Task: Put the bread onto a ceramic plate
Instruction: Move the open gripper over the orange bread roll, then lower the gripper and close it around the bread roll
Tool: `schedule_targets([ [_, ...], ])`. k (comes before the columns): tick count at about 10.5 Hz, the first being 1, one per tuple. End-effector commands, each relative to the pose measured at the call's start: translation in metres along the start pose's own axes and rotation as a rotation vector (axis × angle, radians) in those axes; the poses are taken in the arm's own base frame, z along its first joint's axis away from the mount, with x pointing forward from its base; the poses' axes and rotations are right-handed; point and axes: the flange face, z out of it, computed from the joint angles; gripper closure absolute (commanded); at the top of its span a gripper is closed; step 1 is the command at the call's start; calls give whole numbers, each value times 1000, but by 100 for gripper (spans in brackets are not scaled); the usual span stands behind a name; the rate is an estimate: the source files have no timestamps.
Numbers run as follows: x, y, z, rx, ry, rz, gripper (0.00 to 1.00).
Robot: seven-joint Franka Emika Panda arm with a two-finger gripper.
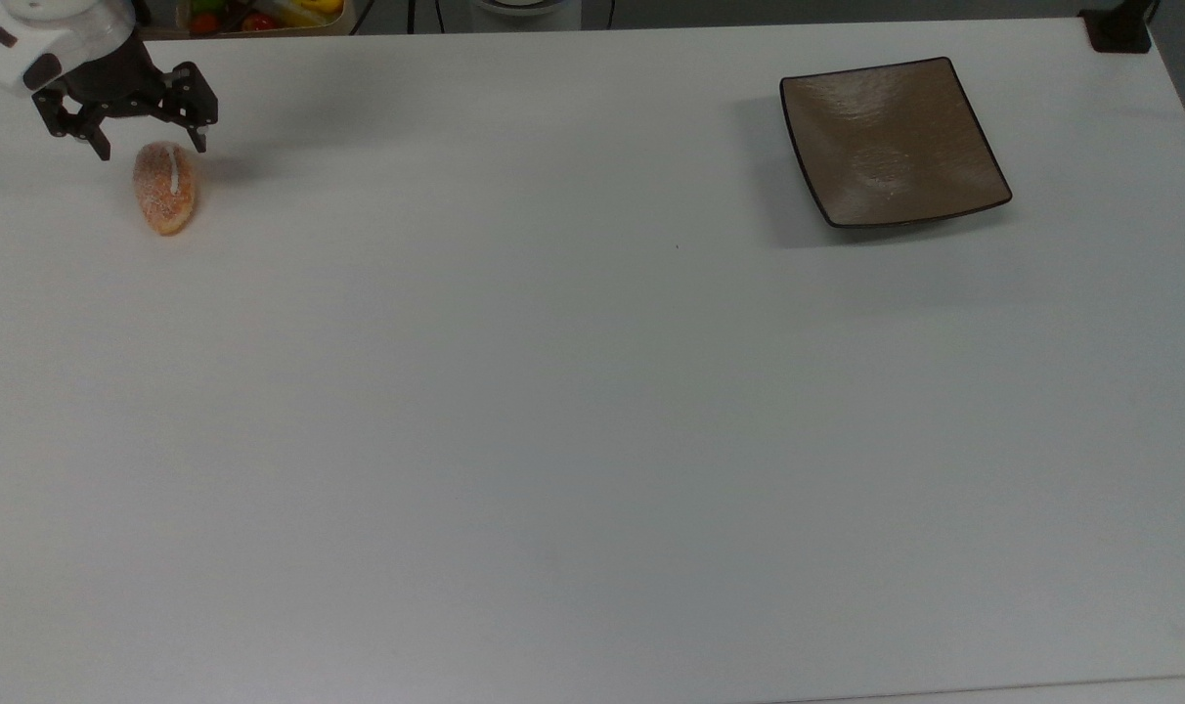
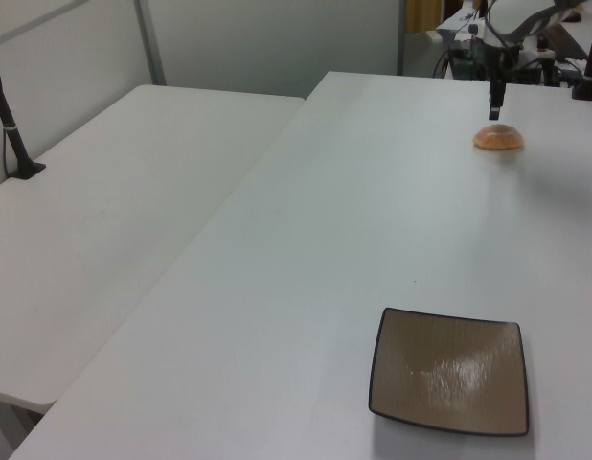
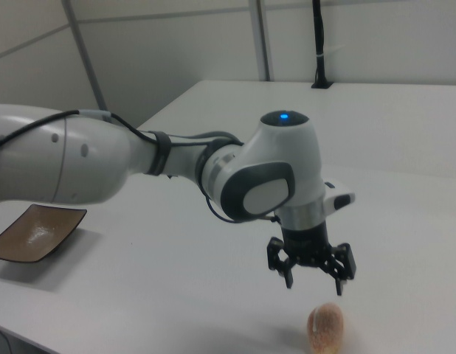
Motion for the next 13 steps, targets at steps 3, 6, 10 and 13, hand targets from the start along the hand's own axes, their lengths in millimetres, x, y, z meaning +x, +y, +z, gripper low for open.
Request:
schedule_targets([
  [3,-10,2,48,-43,-28,-45,0],
  [6,-9,2,63,-36,-48,-52,0],
  [10,-15,0,77,-71,-48,-78,0],
  [13,-15,-1,78,-76,-54,-87,10],
])
